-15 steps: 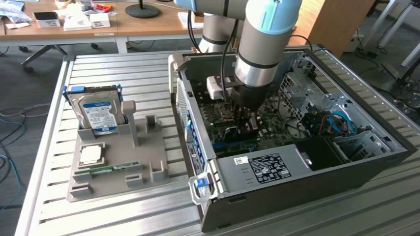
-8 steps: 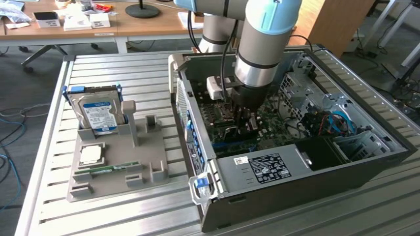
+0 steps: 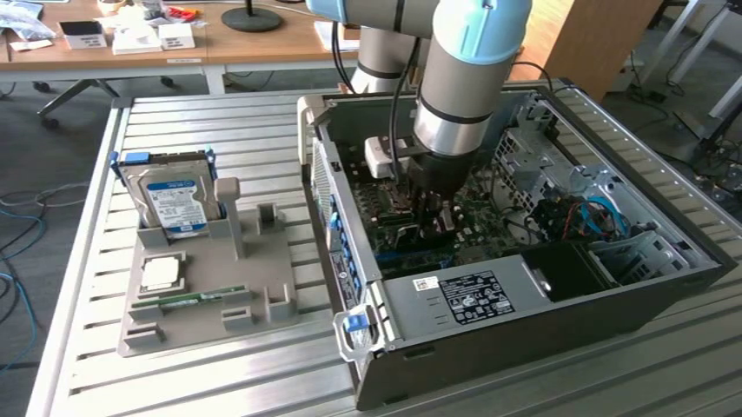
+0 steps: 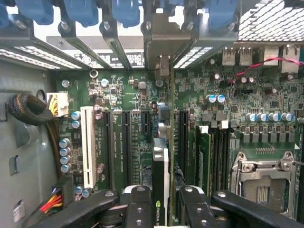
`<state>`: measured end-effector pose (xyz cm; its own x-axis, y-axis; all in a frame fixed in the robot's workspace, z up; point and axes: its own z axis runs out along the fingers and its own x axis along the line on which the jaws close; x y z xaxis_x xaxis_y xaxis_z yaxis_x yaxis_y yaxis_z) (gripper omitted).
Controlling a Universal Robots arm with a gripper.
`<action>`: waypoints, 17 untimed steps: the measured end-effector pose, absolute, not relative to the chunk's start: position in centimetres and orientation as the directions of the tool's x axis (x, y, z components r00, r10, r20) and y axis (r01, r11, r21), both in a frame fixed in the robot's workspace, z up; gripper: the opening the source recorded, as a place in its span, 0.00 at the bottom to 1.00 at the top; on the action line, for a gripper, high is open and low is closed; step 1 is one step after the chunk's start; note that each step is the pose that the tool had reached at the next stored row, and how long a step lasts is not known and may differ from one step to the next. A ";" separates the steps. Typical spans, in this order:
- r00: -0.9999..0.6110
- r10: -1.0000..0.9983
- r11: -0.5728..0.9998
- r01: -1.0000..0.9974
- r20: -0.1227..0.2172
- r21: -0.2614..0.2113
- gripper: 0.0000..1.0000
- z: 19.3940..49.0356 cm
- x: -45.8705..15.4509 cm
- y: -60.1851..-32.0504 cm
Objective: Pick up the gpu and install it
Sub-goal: 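Insert the gpu into the slot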
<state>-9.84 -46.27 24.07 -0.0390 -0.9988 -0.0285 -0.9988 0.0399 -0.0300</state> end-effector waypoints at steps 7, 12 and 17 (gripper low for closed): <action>-0.039 -0.999 0.040 -0.999 -0.028 -0.030 0.27 24.1 -9.8 -46.3; -0.039 -0.999 0.040 -0.999 -0.028 -0.030 0.27 24.1 -9.9 -46.3; -0.039 -0.999 0.040 -0.999 -0.028 -0.030 0.45 24.1 -9.8 -46.3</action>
<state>-9.85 -46.27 24.08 -0.0390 -0.9988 -0.0281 -0.9988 0.0399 -0.0298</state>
